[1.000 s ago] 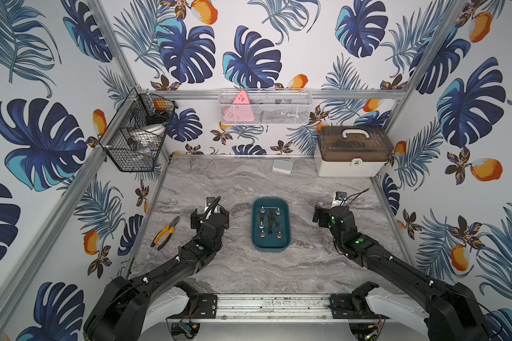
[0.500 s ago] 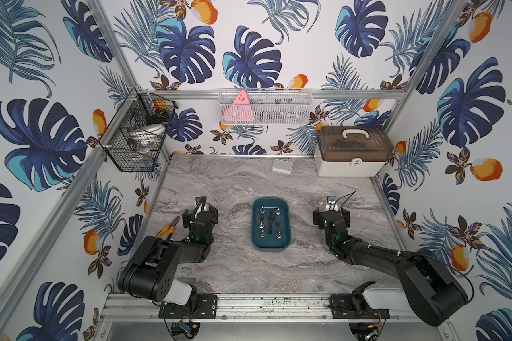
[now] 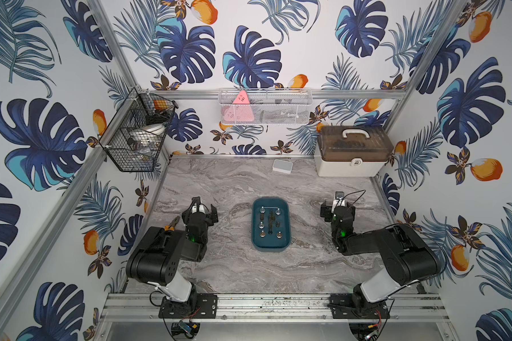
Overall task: Put the chess pieces into the storage box
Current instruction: Reset both arms
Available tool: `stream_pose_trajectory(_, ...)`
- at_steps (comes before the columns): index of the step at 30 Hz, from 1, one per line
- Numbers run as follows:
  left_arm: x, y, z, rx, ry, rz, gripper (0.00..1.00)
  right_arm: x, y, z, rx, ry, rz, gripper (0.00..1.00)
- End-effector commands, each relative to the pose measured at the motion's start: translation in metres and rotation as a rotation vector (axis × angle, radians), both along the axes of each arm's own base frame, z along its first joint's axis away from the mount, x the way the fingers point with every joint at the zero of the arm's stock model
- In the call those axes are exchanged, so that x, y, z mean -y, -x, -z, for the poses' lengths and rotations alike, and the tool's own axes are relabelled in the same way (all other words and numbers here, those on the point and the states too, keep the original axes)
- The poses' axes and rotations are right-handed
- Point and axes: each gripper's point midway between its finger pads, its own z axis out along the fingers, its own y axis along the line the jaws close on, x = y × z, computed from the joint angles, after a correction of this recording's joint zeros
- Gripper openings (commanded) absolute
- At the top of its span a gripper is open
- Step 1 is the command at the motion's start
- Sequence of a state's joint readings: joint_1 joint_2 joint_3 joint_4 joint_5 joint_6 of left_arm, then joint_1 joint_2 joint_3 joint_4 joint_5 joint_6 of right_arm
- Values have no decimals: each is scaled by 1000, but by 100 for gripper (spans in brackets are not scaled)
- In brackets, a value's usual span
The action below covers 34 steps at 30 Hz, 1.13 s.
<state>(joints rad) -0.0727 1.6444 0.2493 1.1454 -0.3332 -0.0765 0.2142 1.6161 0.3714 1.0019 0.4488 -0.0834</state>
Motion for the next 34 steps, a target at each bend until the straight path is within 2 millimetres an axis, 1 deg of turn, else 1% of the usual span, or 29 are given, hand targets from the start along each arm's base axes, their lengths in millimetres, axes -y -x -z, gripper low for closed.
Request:
stream_pose_trajectory(1,9,-3,-22,95,-18,38,99,-6,-1,8,48,-95,-87,94)
stream_pose_trajectory(2,10,-7,-19,74,-17,39,99,-8,-1,8,33,-98,-92,95)
stream_pose_trajectory(3,9,-14,-19,67,-27,31,99,-12,-3,17,-44,-127,-115,95)
stream_pose_trajectory(5,13,-28,-13,-8,-26,52,99,-17,-15,20,-60,-120,-156,96)
stream_pose_trajectory(6,14,-24,-8,-24,-23,61,99,-9,-14,22,-87,-157,-130,97)
stream_pose_trajectory(7,8,-24,-13,5,-31,25,99,-5,-13,25,-106,-180,-118,100)
stream_pose_trajectory(9,7,-23,-12,1,-29,19,99,-3,-16,19,-61,-160,-116,100)
stream_pose_trajectory(11,8,-24,-13,7,-36,20,99,-2,-13,22,-91,-166,-106,100)
stream_pose_trajectory(13,8,-24,-13,5,-33,23,99,-2,-15,19,-62,-160,-114,100)
stream_pose_trajectory(16,8,-24,-14,7,-34,23,99,-2,-14,23,-85,-165,-110,100)
stream_pose_trajectory(18,9,-24,-13,2,-33,23,99,-3,-15,21,-66,-161,-116,100)
stream_pose_trajectory(32,10,-25,-11,-4,-25,36,99,-2,-15,21,-73,-161,-112,100)
stream_pose_trajectory(34,16,-27,-11,-10,-24,77,99,-3,-15,21,-74,-161,-113,100)
